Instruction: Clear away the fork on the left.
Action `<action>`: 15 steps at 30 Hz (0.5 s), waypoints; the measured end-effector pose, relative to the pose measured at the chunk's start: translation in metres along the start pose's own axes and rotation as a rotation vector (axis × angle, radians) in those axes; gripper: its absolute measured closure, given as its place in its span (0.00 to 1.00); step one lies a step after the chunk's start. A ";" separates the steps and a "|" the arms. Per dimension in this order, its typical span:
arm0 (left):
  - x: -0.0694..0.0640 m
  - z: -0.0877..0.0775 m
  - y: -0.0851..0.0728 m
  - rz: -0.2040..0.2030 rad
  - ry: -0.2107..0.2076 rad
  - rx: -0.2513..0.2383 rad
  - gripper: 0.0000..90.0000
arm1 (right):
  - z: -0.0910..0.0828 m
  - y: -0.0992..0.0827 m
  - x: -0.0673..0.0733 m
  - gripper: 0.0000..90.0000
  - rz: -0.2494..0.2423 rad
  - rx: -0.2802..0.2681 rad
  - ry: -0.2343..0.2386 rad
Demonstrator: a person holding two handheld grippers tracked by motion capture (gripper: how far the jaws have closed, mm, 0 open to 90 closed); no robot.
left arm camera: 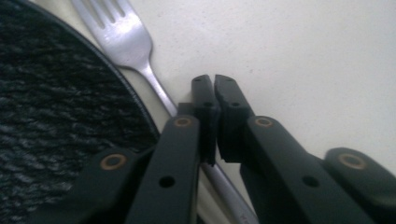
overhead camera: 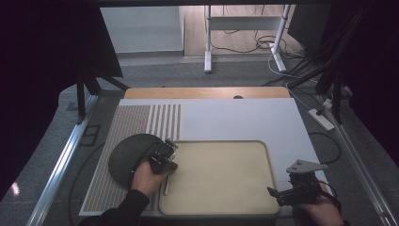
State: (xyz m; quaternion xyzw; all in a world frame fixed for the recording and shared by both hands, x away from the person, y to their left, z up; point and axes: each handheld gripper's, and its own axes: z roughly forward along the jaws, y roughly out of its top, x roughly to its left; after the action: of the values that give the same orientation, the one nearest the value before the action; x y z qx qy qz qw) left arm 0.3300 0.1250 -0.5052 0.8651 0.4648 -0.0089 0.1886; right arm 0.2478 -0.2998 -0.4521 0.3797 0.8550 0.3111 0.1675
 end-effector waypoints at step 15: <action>0.000 -0.014 -0.002 0.111 -0.033 -0.173 0.35 | 0.000 0.000 0.000 0.00 0.001 -0.001 0.000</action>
State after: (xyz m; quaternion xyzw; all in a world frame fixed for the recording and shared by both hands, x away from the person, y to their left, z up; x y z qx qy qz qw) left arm 0.3258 0.1307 -0.4924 0.8697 0.4119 0.0274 0.2707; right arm 0.2477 -0.2999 -0.4521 0.3799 0.8547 0.3115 0.1677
